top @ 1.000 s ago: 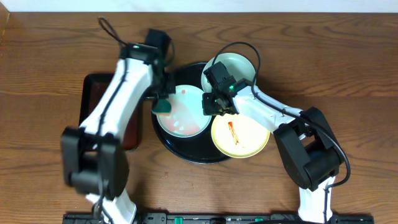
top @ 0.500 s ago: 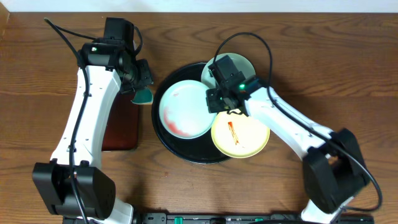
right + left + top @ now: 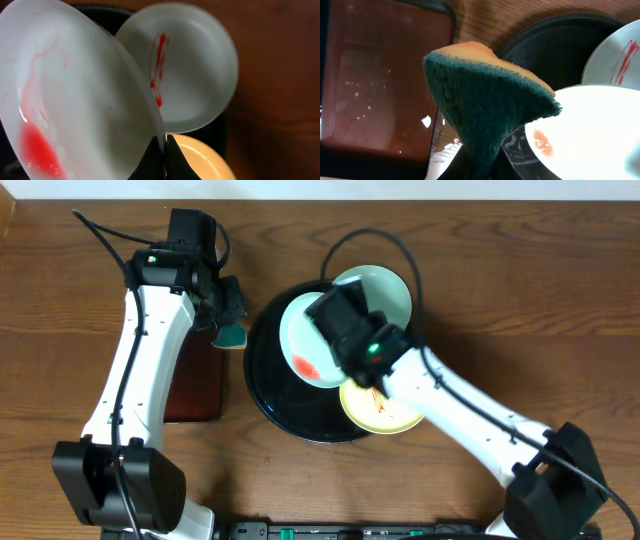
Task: Clean dirty plates on tray and stack at the side
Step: 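Grip the cleaned pale green plate with right gripper and lift it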
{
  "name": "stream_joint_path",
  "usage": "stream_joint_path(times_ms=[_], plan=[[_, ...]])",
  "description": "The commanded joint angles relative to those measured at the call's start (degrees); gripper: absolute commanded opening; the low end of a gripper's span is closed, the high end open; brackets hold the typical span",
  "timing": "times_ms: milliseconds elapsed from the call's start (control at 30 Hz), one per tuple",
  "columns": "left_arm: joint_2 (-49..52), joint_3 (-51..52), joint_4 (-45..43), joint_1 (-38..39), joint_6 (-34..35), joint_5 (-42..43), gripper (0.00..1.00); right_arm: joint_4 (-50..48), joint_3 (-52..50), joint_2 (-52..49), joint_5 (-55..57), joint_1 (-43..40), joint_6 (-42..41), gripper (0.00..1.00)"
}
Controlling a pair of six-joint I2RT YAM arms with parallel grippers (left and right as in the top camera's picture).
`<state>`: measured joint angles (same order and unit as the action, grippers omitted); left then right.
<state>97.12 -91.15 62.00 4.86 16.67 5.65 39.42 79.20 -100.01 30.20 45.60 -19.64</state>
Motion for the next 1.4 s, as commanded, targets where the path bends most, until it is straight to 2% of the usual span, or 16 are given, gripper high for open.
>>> stream_joint_path(times_ms=[0, 200, 867, 1067, 1367], plan=[[0.0, 0.9, 0.3, -0.2, -0.5, -0.1, 0.07, 0.0, 0.9, 1.3, 17.2, 4.3, 1.1, 0.01], [0.0, 0.9, 0.3, -0.2, -0.5, -0.1, 0.07, -0.9, 0.9, 1.3, 29.0, 9.4, 2.1, 0.01], [0.0, 0.9, 0.8, -0.2, -0.5, -0.1, 0.07, -4.6, 0.9, 1.3, 46.9, 14.5, 4.6, 0.01], [0.0, 0.9, 0.8, -0.2, -0.5, -0.1, 0.08, -7.3, 0.9, 1.3, 49.1, 15.2, 8.1, 0.01], [0.0, 0.9, 0.8, -0.2, -0.5, -0.1, 0.07, -8.0, 0.9, 1.3, 49.1, 15.3, 8.2, 0.01]])
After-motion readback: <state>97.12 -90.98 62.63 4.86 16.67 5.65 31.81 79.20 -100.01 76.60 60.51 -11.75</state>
